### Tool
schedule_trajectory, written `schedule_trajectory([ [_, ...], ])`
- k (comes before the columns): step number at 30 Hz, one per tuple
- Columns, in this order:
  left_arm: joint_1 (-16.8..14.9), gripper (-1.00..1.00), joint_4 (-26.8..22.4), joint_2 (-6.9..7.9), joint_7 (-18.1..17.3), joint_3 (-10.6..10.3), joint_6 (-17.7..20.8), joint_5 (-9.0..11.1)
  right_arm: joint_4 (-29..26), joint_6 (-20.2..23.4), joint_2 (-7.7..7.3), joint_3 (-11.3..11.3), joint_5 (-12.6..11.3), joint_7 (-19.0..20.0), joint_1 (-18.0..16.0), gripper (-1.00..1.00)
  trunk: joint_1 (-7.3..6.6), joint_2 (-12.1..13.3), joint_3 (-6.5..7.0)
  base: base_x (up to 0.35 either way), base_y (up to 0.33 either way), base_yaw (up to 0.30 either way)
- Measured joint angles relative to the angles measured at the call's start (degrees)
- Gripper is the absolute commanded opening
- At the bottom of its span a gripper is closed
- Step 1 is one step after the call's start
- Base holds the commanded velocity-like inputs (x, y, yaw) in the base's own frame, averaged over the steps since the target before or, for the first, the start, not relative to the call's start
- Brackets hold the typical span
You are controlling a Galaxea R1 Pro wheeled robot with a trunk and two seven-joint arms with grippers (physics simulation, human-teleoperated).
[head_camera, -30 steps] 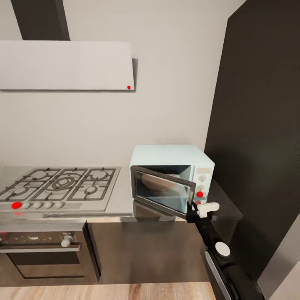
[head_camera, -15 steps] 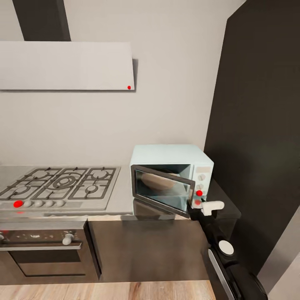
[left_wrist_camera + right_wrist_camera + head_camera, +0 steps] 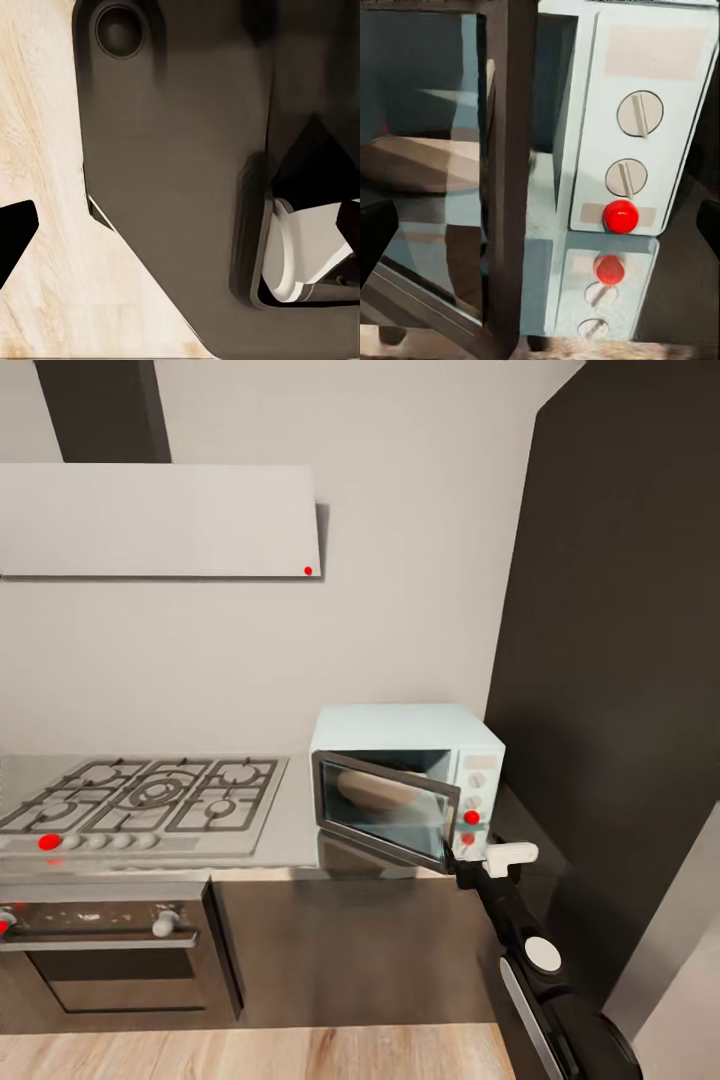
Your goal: In the kitchen, take the popcorn bag from the countertop, put it into the microwave, and heat it until the popcorn is cooked so the cooked popcorn ends up inside the bag.
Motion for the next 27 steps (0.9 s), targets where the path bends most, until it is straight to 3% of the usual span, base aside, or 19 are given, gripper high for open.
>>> schedule_trajectory([
  [10,0.0,1.0,0.01,0.09,0.0,0.0,0.0,0.0,0.0,0.0,0.01,-0.03,0.0,0.0,0.0,1.0,-0.03,-0.01,0.0,-0.061,-0.053,0.0],
  [27,0.0,1.0,0.01,0.1,0.0,0.07,0.0,0.0,0.0,0.0,0.01,-0.03,0.0,0.0,0.0,1.0,-0.02,-0.02,0.0,0.119,-0.137,0.0],
])
